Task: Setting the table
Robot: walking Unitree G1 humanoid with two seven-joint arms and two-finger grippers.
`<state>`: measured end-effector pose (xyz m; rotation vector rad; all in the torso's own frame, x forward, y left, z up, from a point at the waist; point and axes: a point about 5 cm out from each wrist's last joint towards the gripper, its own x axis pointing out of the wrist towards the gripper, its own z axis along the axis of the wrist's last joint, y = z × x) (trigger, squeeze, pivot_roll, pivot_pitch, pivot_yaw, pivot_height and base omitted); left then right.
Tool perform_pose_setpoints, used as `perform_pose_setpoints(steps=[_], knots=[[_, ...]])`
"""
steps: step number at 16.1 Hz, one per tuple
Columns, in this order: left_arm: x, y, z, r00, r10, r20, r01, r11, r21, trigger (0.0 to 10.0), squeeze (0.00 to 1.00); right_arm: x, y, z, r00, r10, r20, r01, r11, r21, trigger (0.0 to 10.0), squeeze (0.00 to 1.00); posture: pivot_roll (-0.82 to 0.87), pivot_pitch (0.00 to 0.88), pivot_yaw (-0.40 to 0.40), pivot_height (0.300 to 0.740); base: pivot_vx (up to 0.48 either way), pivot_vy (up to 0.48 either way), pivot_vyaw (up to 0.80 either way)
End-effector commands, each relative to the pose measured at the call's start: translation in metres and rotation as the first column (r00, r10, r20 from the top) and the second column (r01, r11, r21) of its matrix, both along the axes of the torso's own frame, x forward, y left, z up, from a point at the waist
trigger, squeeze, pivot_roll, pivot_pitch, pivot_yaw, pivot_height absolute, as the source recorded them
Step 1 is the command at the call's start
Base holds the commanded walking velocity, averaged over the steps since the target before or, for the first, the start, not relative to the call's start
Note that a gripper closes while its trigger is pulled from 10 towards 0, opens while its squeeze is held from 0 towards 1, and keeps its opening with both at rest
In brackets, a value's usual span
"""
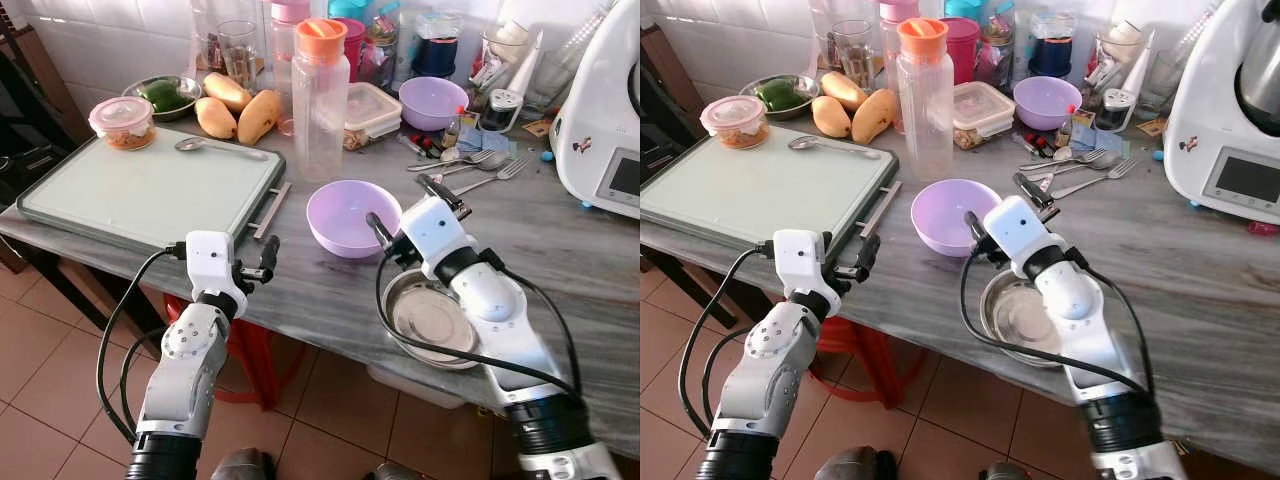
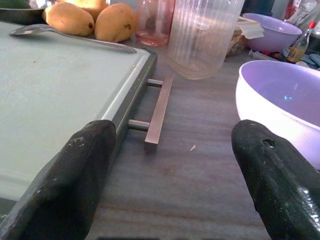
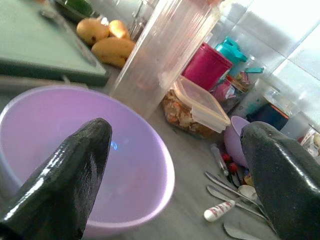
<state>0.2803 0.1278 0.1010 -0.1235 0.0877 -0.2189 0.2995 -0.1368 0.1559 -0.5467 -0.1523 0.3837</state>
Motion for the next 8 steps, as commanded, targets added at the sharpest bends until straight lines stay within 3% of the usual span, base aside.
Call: perform_pose_setpoints(steps=[1,4,8], knots=[[0.001,0.002,0.0,1.0,0.004,0.004,-0.004,1.0,0.009,10.0,0.0,-0.005,-0.002,0.007,0.999,-0.043,0.025,0.042,0.997,0.065,10.0,1.0,-0.02,0.0,0.028,0.74,0.0,0.0,0.0],[0.0,0.003,0.0,1.0,0.007,0.004,-0.007,1.0,0.01,10.0,0.0,-0.03,0.005,-0.003,0.998,-0.065,-0.015,0.066,0.982,0.175,10.0,1.0,-0.02,0.0,0.026,0.74,0.0,0.0,0.0],[0.0,0.003,0.0,1.0,0.001,0.004,-0.001,1.0,0.01,10.0,0.0,-0.052,0.005,-0.014,0.993,-0.085,-0.079,0.101,0.968,0.231,10.0,1.0,-0.03,0.0,0.029,0.74,0.0,0.0,0.0]])
